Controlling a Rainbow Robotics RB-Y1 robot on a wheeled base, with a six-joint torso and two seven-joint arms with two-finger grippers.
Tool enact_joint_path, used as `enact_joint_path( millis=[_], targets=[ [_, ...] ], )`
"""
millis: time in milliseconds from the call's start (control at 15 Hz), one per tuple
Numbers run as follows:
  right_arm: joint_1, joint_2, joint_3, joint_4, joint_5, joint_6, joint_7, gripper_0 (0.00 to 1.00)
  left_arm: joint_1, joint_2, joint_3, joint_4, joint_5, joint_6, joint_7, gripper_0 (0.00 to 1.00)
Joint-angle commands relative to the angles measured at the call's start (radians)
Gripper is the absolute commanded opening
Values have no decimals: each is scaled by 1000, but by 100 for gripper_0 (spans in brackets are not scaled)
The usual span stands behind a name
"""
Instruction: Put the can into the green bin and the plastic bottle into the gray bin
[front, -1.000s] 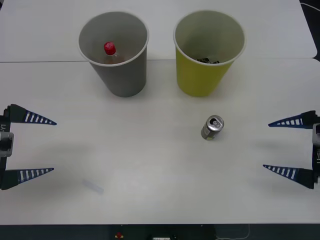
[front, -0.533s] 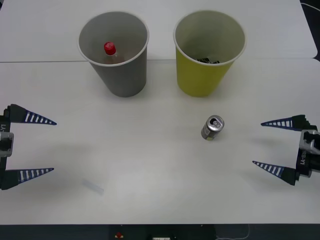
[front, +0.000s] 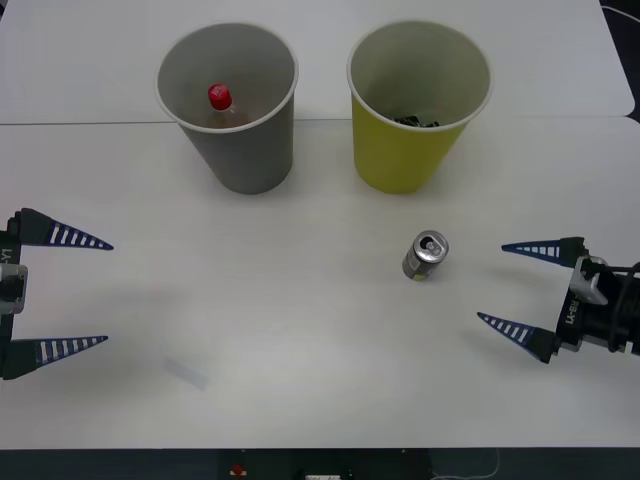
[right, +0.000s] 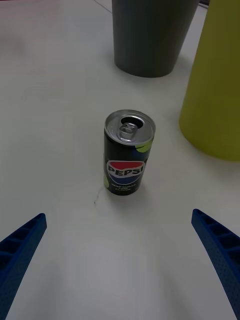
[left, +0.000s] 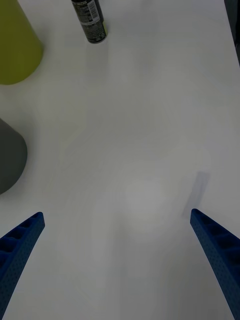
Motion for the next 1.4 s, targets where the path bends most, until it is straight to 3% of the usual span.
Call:
enact_joint_path(
  millis=[67, 400, 867, 1000, 1400],
  targets=[
    [-44, 56, 7, 71, 0, -17, 3, 100, 0, 0, 0, 0, 0, 0, 0, 100],
    [-126, 163, 21, 186, 2, -22, 6, 100, 0, 0, 0, 0, 0, 0, 0, 100],
    [-235, 242, 56, 321, 8, -20, 13, 100, 0, 0, 0, 0, 0, 0, 0, 100],
    [-258, 271, 56, 329, 49, -5, 10, 100, 0, 0, 0, 0, 0, 0, 0, 100],
    [-270, 306, 56, 328, 68, 12, 9, 100, 0, 0, 0, 0, 0, 0, 0, 100]
  ],
)
